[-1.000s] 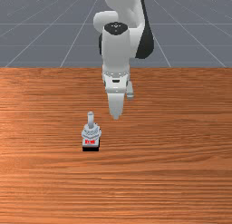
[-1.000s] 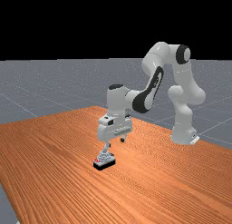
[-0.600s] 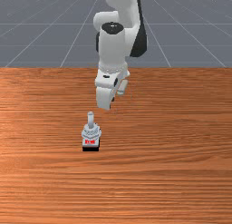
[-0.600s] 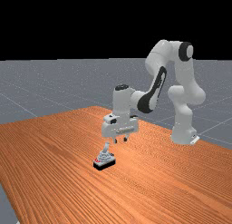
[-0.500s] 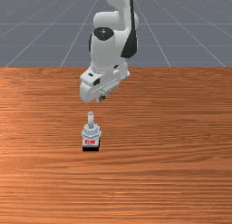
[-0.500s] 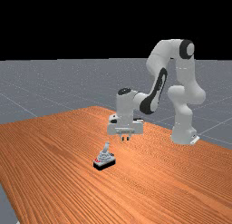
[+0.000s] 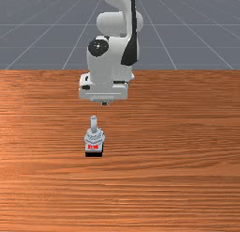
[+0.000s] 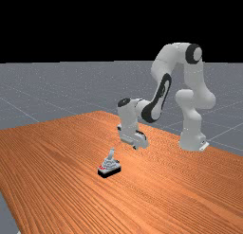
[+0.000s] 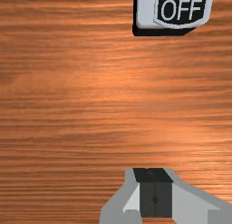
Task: Turn on the trigger
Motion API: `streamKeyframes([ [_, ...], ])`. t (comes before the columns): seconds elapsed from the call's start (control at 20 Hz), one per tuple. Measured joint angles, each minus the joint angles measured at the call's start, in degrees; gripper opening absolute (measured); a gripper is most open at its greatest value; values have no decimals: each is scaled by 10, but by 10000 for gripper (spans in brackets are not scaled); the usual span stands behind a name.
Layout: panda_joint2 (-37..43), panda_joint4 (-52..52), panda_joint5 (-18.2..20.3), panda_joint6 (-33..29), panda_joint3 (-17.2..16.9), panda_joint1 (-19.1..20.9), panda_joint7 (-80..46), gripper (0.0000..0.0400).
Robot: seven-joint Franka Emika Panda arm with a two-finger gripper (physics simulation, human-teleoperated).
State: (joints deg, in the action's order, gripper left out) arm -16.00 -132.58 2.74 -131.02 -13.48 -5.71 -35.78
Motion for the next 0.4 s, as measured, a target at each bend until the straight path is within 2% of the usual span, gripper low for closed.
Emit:
streamKeyframes([
  [0.2,-49,70,14,9,2,10,5,0],
  [0.3,-89,150,23,25,4,17,1,0],
  [0.4,-144,277,38,84,6,30,-9,12],
])
